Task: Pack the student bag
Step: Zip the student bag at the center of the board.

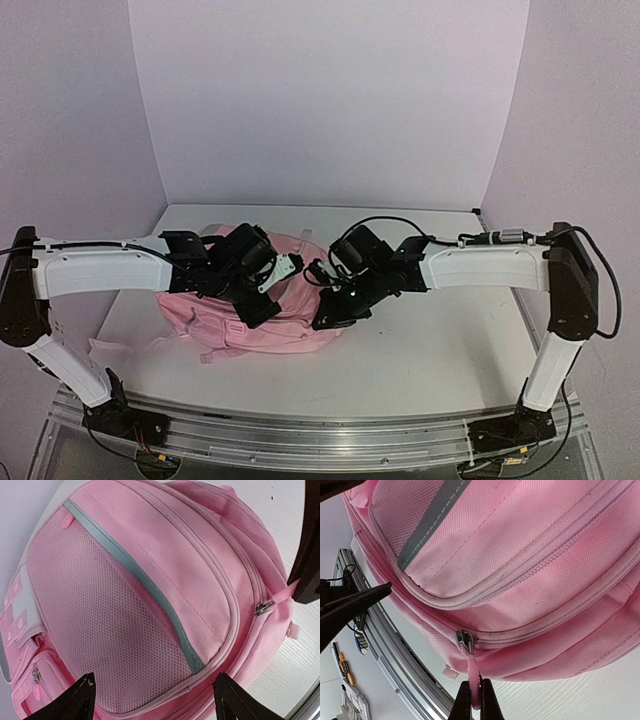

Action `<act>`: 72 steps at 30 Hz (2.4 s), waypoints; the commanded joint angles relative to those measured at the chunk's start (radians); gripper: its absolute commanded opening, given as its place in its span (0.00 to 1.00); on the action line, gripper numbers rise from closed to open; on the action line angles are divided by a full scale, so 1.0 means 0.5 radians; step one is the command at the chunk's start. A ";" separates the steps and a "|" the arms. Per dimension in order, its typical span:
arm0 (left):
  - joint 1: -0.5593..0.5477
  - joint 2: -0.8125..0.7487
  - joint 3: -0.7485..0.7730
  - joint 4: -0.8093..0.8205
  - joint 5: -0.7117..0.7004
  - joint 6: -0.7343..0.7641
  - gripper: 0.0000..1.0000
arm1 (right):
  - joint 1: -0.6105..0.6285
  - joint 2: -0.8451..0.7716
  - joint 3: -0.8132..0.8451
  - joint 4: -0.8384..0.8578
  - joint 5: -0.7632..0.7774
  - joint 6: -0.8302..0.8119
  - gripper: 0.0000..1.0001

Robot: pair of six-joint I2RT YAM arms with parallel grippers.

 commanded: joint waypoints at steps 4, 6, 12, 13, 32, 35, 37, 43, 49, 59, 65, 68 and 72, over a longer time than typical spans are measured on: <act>-0.002 -0.076 -0.028 -0.075 -0.010 0.184 0.81 | -0.009 -0.061 0.045 0.008 -0.103 0.053 0.00; -0.002 -0.082 -0.034 -0.074 0.019 0.199 0.82 | -0.010 -0.053 0.053 0.008 -0.110 0.056 0.00; -0.002 0.012 -0.036 -0.024 -0.070 0.233 0.82 | -0.009 -0.053 0.053 0.013 -0.129 0.072 0.00; -0.001 0.051 -0.023 -0.018 -0.074 0.245 0.82 | -0.009 -0.052 0.056 0.013 -0.134 0.075 0.00; -0.002 0.202 0.164 0.177 -0.350 0.355 0.00 | -0.008 -0.056 0.030 0.048 -0.057 0.099 0.00; -0.002 0.059 0.117 0.246 -0.360 0.311 0.00 | -0.010 -0.079 0.015 0.040 0.080 0.049 0.00; -0.002 -0.044 0.093 0.276 -0.339 0.263 0.00 | -0.008 -0.084 0.017 0.032 0.152 -0.002 0.00; -0.002 -0.366 -0.071 0.471 -0.442 0.192 0.00 | -0.006 -0.080 0.049 0.044 0.210 -0.260 0.00; -0.002 -0.580 -0.189 0.623 -0.527 -0.003 0.00 | 0.016 -0.190 0.049 0.196 -0.151 -0.333 0.00; -0.002 -0.521 -0.184 0.530 -0.205 -0.115 0.00 | 0.246 -0.170 0.152 0.245 -0.055 -1.595 0.00; -0.002 -0.524 -0.188 0.508 -0.069 -0.147 0.00 | 0.268 -0.094 0.091 0.270 0.253 -2.269 0.00; -0.002 -0.569 -0.214 0.525 -0.084 -0.189 0.00 | 0.303 -0.069 0.083 0.330 0.212 -2.371 0.00; -0.002 -0.612 -0.238 0.535 -0.124 -0.300 0.00 | 0.343 -0.081 0.168 0.385 0.162 -1.930 0.00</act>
